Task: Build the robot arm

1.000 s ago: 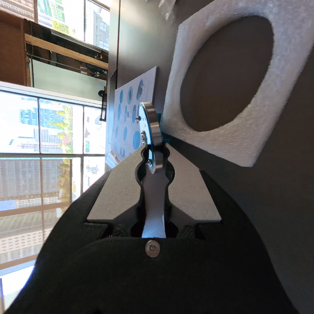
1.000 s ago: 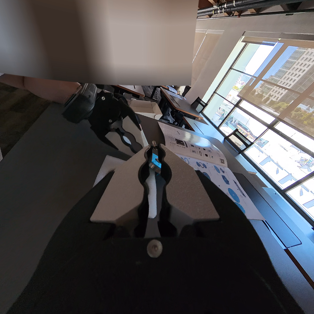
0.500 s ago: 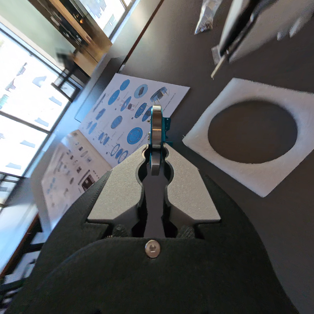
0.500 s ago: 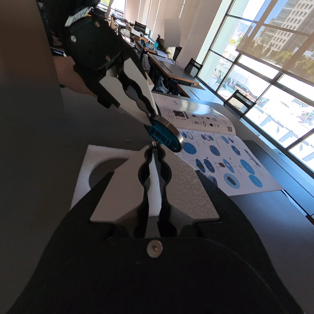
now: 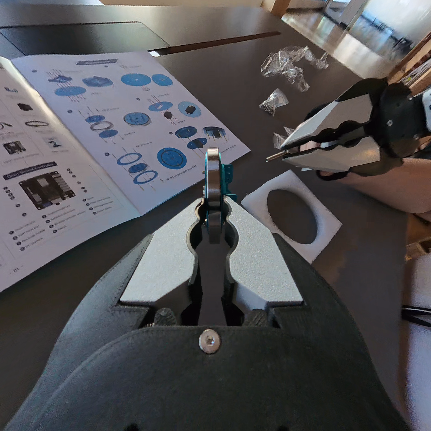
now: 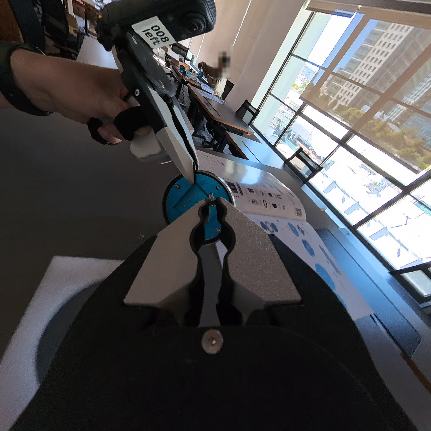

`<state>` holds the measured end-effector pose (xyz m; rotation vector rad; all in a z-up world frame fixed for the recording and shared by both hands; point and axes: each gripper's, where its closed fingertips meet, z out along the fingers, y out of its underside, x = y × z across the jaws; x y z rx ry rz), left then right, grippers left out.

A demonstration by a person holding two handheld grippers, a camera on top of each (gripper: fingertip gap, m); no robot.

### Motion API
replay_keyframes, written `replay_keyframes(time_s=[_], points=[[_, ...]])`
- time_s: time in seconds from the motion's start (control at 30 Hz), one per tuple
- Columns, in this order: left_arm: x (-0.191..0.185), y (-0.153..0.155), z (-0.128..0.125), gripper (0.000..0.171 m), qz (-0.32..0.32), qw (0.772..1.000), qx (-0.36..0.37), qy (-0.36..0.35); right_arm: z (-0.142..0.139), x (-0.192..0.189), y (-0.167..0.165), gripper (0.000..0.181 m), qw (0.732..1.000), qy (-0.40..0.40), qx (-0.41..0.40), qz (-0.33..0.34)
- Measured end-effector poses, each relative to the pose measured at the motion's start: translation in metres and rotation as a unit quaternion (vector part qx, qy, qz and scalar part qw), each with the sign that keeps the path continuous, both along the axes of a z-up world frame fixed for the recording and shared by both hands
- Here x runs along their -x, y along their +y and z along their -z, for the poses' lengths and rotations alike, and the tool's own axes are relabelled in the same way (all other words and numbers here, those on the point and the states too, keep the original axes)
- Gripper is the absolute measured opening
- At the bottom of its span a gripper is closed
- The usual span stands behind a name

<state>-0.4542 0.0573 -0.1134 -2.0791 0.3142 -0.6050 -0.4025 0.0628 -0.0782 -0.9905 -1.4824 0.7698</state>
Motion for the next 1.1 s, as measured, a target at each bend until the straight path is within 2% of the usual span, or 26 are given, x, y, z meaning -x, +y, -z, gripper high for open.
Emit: replay_keyframes(time_s=[0.27, 0.53, 0.67, 0.83, 0.97, 1.1], points=[[0.008, -0.002, 0.003, 0.012, 0.008, 0.999, 0.014, -0.046, 0.005, 0.033, 0.002, 0.003, 0.991, -0.012, -0.13, 0.004], [0.01, -0.002, 0.004, 0.012, 0.01, 0.998, 0.015, -0.053, 0.006, 0.044, 0.006, 0.003, 0.99, -0.013, -0.137, -0.001], [0.011, -0.003, 0.004, 0.012, 0.012, 0.998, 0.018, -0.061, 0.006, 0.043, 0.011, 0.004, 0.992, -0.01, -0.124, 0.004], [0.015, -0.005, 0.009, 0.012, 0.02, 0.992, 0.037, -0.12, -0.005, 0.028, 0.032, 0.003, 1.0, 0.002, -0.03, 0.003], [0.018, -0.005, 0.012, 0.012, 0.026, 0.986, 0.05, -0.158, 0.004, 0.025, 0.03, 0.003, 0.998, -0.012, 0.04, -0.036], [0.019, -0.005, 0.012, 0.013, 0.032, 0.985, 0.049, -0.16, 0.01, 0.031, 0.019, 0.003, 0.997, -0.025, 0.05, -0.057]])
